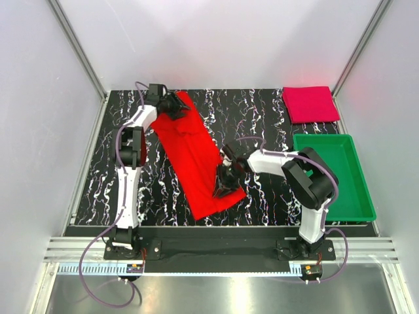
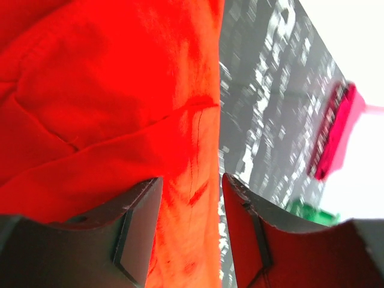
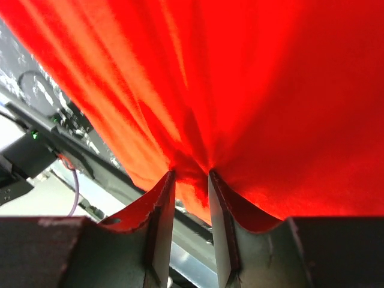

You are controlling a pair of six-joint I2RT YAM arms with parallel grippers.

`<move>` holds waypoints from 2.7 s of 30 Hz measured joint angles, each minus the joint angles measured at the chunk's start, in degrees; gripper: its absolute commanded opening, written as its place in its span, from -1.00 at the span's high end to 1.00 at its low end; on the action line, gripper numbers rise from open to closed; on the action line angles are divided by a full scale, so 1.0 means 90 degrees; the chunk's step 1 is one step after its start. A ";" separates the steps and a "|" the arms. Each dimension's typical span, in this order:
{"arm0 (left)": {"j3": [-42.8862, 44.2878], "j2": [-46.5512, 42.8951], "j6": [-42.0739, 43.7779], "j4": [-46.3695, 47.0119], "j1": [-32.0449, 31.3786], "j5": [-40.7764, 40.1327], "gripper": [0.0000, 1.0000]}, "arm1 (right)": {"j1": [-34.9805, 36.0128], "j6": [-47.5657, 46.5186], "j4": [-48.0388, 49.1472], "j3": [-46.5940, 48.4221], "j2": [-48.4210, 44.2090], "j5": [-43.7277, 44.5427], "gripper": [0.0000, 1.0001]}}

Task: Fold and stack the t-shirts
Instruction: Fold the tshirt

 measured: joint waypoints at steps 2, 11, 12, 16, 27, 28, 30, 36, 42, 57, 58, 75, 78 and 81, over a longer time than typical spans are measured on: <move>0.0027 0.0073 -0.0061 0.0136 -0.0155 0.0216 -0.03 | 0.0270 0.0379 0.0374 -0.0272 -0.0136 -0.0002 0.27; -0.0758 -0.0165 0.0107 0.1078 -0.0923 0.0610 -0.05 | 0.0862 0.2042 0.1962 -0.1088 -0.0333 -0.0199 0.26; -0.0908 -0.0262 0.0163 0.1115 -0.0950 0.0607 -0.07 | 0.0937 0.2174 0.2093 -0.1110 -0.0301 -0.0228 0.25; -0.1353 -0.0738 0.0704 0.0702 -0.0957 0.0525 -0.12 | 0.1209 0.2623 0.2647 -0.1115 -0.0090 -0.0442 0.25; -0.1341 -0.2596 0.2266 -0.1367 -0.0806 -0.0347 -0.25 | 0.1214 0.2152 0.2246 -0.0901 -0.0296 -0.0401 -0.03; -0.1639 -0.3082 0.2361 -0.1379 -0.0799 -0.0486 -0.22 | 0.1158 0.2021 0.2033 -0.0901 -0.0440 -0.0396 -0.04; -0.2157 -0.3798 0.2448 -0.1387 -0.0799 -0.0576 0.00 | 0.1013 0.1814 0.1678 -0.0901 -0.0750 -0.0364 -0.03; -0.3291 -0.4410 0.2259 -0.0733 -0.0952 -0.0692 0.80 | 0.0561 0.1445 0.0656 -0.0896 -0.1987 -0.0053 0.02; -0.3980 -0.3381 0.1625 -0.0284 -0.1277 -0.0979 0.99 | 0.0529 0.1462 0.0248 -0.1078 -0.3135 0.0231 0.03; -0.1736 -0.1246 0.1299 -0.0430 -0.1285 -0.1030 0.98 | 0.0053 0.1212 0.0051 -0.2025 -0.3150 0.0415 -0.01; -0.1455 -0.1071 0.1316 -0.0457 -0.1280 -0.0984 0.97 | -0.0010 0.1146 0.0058 -0.1989 -0.2973 0.0379 -0.01; -0.1889 -0.1916 0.2616 -0.1299 -0.1124 -0.0928 -0.05 | -0.0610 0.0510 0.0158 -0.1229 -0.1885 -0.0233 -0.16; -0.2611 -0.3113 0.2854 -0.1620 -0.0993 -0.0979 -0.19 | -0.0729 0.0442 0.0158 -0.1231 -0.1875 -0.0291 -0.25; -0.3589 -0.4758 0.2934 -0.1666 -0.0894 -0.0952 -0.21 | -0.0772 0.0328 0.0165 -0.1231 -0.1804 -0.0442 -0.26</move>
